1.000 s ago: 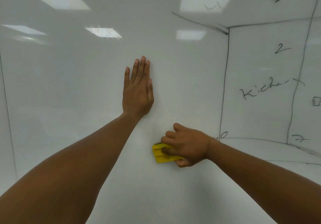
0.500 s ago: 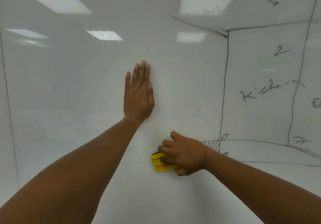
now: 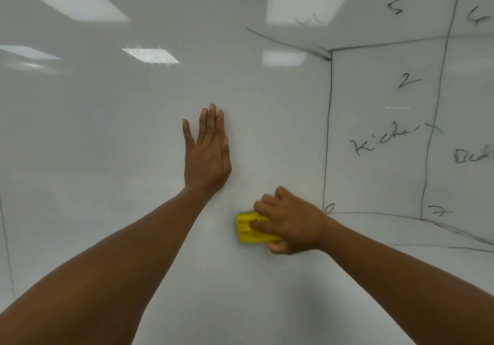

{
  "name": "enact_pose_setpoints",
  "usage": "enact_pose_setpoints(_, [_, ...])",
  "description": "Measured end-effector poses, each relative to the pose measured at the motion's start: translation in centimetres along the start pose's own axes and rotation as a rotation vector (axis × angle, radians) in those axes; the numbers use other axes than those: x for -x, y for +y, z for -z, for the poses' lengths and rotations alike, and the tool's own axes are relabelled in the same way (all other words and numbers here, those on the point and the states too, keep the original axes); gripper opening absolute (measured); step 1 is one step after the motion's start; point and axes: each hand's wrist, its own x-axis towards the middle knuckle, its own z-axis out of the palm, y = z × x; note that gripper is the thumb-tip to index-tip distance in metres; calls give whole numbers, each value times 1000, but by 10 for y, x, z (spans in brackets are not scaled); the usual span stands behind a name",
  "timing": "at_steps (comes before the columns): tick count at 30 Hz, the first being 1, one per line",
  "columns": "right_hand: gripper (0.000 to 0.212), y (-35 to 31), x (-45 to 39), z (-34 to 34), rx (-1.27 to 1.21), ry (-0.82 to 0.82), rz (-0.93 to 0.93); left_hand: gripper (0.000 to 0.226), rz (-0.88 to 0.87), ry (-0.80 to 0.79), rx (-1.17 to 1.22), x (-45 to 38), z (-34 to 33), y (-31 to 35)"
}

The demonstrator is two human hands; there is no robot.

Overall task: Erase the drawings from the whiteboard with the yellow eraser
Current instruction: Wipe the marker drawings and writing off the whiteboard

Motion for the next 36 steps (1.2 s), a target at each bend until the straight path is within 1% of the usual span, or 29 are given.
enact_pose_setpoints(2, [39,-16,6,-7,-22,-115,106,56,-22,-18,6,1,-1,7])
enact_pose_setpoints(4, [35,-26,11,-13,-26,-194,144,55,-50,-30,20,1,-2,17])
enact_pose_setpoints(5, [34,-27,14,-14,-27,-204,149,55,-66,-35,27,1,-3,21])
enact_pose_setpoints(7, [36,-19,16,-13,-23,-166,135,55,-93,-39,39,-1,-5,29])
enact_pose_setpoints(9, [39,-3,20,-7,-19,-75,63,55,-110,-35,48,-4,-7,37])
enact_pose_setpoints(14, [45,38,34,12,35,125,-297,55,-125,-5,84,-16,-14,59])
enact_pose_setpoints(16, [46,39,38,12,23,167,-354,55,-130,5,99,-21,-17,67])
enact_pose_setpoints(18, [47,33,40,8,19,154,-299,55,-132,14,101,-25,-19,75])
enact_pose_setpoints(22, [41,15,48,-4,4,-6,4,55,-114,-1,78,-26,-22,84])
enact_pose_setpoints(24, [36,4,53,-9,-5,-83,110,55,-97,-11,66,-23,-24,85])
enact_pose_setpoints(26, [34,0,56,-11,-22,-115,131,55,-78,-13,66,-21,-25,86])
enact_pose_setpoints(28, [36,6,59,-9,-12,-105,123,55,-67,-9,73,-20,-24,88])
enact_pose_setpoints(31, [41,29,65,2,17,-17,21,55,-61,-1,92,-19,-23,90])
enact_pose_setpoints(36, [44,57,71,19,20,158,-337,55,-46,5,99,-19,-22,92])
